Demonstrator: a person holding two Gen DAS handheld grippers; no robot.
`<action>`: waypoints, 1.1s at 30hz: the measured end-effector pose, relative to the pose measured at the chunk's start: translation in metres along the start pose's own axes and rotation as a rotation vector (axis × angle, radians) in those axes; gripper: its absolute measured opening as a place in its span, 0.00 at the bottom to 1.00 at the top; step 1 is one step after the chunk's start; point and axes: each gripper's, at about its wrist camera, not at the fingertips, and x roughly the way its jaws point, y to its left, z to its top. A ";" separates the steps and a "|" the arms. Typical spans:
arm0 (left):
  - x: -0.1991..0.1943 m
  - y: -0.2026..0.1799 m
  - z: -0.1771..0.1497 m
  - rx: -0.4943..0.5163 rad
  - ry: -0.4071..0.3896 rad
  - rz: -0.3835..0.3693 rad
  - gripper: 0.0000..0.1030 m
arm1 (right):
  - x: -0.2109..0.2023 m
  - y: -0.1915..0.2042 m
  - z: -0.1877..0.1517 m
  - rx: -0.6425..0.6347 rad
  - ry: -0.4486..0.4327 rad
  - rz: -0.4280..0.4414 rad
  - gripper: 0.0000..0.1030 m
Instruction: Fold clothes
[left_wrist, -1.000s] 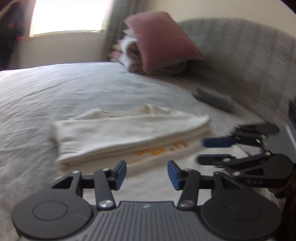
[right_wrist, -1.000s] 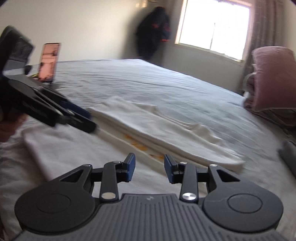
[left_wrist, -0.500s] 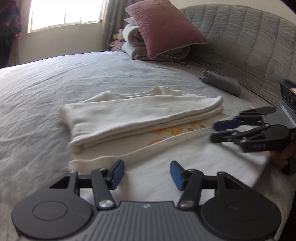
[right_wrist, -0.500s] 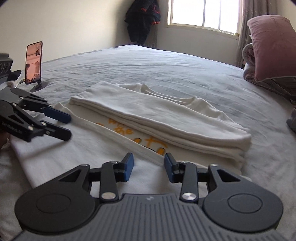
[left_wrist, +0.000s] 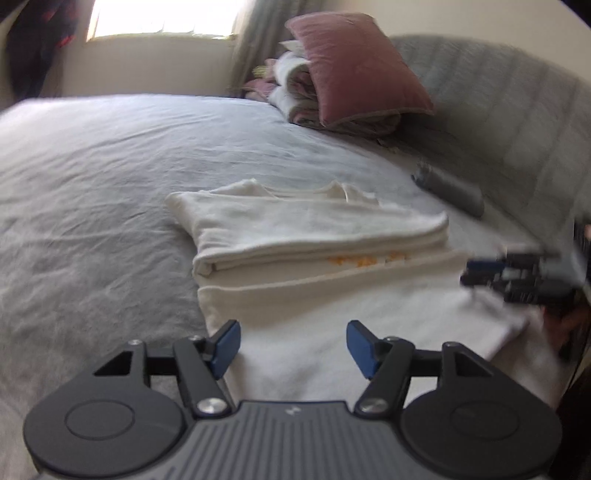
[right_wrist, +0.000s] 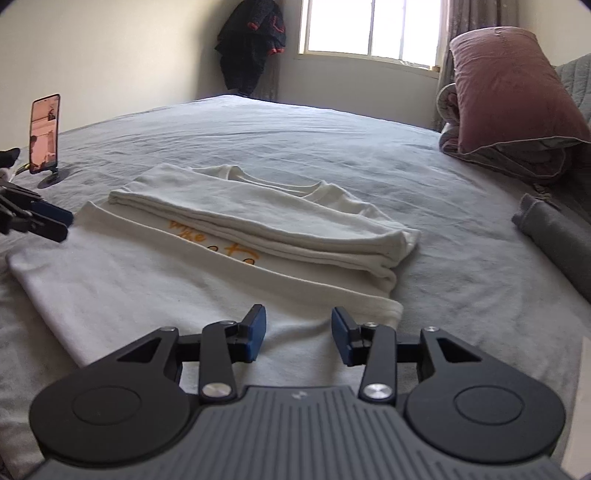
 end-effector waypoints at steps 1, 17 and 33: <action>-0.003 0.003 0.003 -0.039 0.010 -0.005 0.64 | -0.002 -0.003 0.002 0.027 0.008 0.000 0.43; -0.024 0.080 -0.019 -0.564 0.211 -0.223 0.62 | -0.046 -0.100 -0.023 0.728 0.262 0.309 0.53; 0.004 0.072 -0.039 -0.583 0.370 -0.375 0.61 | -0.029 -0.099 -0.041 0.848 0.398 0.526 0.54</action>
